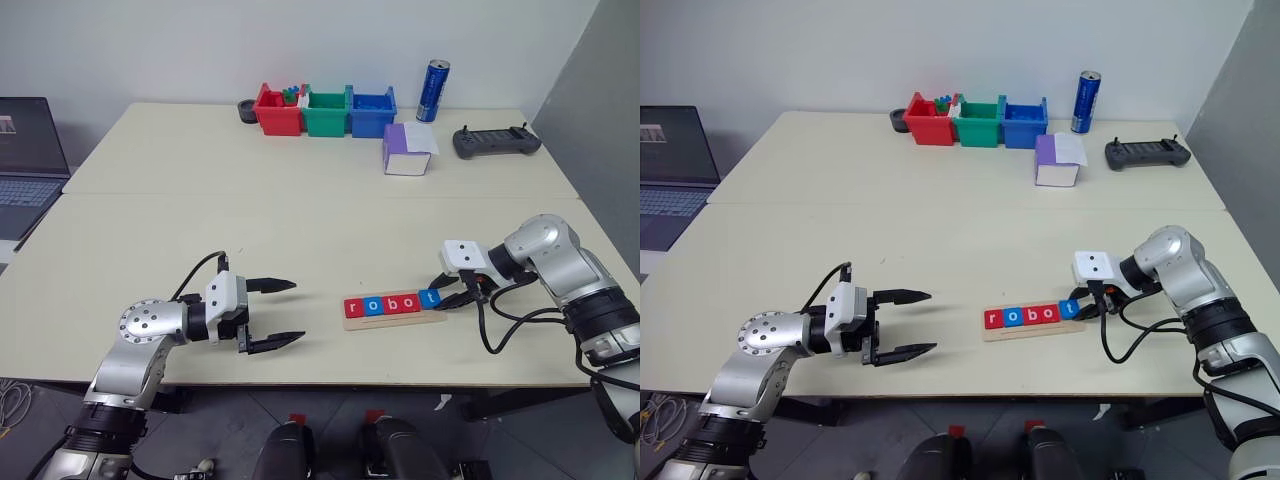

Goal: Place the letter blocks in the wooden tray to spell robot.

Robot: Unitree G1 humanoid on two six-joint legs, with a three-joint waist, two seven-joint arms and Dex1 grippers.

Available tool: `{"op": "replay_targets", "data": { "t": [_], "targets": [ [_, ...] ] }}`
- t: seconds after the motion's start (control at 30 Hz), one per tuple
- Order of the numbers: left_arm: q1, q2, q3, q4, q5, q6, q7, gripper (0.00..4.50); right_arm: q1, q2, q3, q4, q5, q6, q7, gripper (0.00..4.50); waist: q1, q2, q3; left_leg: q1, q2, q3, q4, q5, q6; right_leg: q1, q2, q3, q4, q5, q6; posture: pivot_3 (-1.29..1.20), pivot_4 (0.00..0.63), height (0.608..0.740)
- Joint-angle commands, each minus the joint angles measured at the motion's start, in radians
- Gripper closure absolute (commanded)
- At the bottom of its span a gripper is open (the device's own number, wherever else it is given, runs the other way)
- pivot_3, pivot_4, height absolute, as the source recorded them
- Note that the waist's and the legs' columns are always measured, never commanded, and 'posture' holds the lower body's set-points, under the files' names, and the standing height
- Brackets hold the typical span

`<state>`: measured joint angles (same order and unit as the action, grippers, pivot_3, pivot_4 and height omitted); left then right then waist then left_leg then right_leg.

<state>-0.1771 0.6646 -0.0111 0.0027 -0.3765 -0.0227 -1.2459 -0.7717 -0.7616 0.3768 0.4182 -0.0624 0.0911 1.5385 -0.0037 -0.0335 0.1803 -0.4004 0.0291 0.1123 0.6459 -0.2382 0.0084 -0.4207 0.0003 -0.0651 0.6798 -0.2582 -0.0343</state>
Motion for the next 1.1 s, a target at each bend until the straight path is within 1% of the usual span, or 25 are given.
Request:
{"op": "replay_targets", "data": {
  "t": [0.03, 0.73, 0.8, 1.03, 1.1],
  "targets": [
    [-0.007, 0.013, 0.016, -0.026, -0.007, -0.003, 0.003, 0.0, -0.012, -0.004, -0.007, -0.008, -0.006, -0.011, 0.004, 3.04, 0.0, 0.0, 0.0, 0.0, 0.0, 0.0, 0.0, 0.0, 0.0, 0.0, 0.0, 0.0, 0.0, 0.0, 0.0, 0.0, 0.15, 0.74],
    [0.001, 0.014, 0.019, -0.032, -0.008, -0.002, 0.007, 0.0, -0.018, 0.013, -0.001, 0.022, -0.015, -0.019, 0.004, 3.04, 0.0, 0.0, 0.0, 0.0, 0.0, 0.0, 0.0, 0.0, 0.0, 0.0, 0.0, 0.0, 0.0, 0.0, 0.0, 0.0, 0.15, 0.74],
    [0.0, 0.014, 0.018, -0.031, -0.007, -0.003, 0.007, 0.0, -0.018, 0.014, -0.001, 0.023, -0.015, -0.018, 0.004, 2.31, 0.0, 0.0, 0.0, 0.0, 0.0, 0.0, 0.0, 0.0, 0.0, 0.0, 0.0, 0.0, 0.0, 0.0, 0.0, 0.0, 0.15, 0.74],
    [0.003, 0.015, 0.019, -0.033, -0.009, -0.002, 0.006, 0.0, -0.019, 0.006, -0.016, 0.007, 0.003, -0.02, 0.015, 0.04, 0.0, 0.0, 0.0, 0.0, 0.0, 0.0, 0.0, 0.0, 0.0, 0.0, 0.0, 0.0, 0.0, 0.0, 0.0, 0.0, 0.15, 0.74],
    [0.002, 0.015, 0.019, -0.033, -0.009, -0.002, 0.006, 0.0, -0.025, -0.007, -0.029, -0.011, 0.018, -0.01, 0.027, 0.04, 0.0, 0.0, 0.0, 0.0, 0.0, 0.0, 0.0, 0.0, 0.0, 0.0, 0.0, 0.0, 0.0, 0.0, 0.0, 0.0, 0.15, 0.74]
  ]
}}
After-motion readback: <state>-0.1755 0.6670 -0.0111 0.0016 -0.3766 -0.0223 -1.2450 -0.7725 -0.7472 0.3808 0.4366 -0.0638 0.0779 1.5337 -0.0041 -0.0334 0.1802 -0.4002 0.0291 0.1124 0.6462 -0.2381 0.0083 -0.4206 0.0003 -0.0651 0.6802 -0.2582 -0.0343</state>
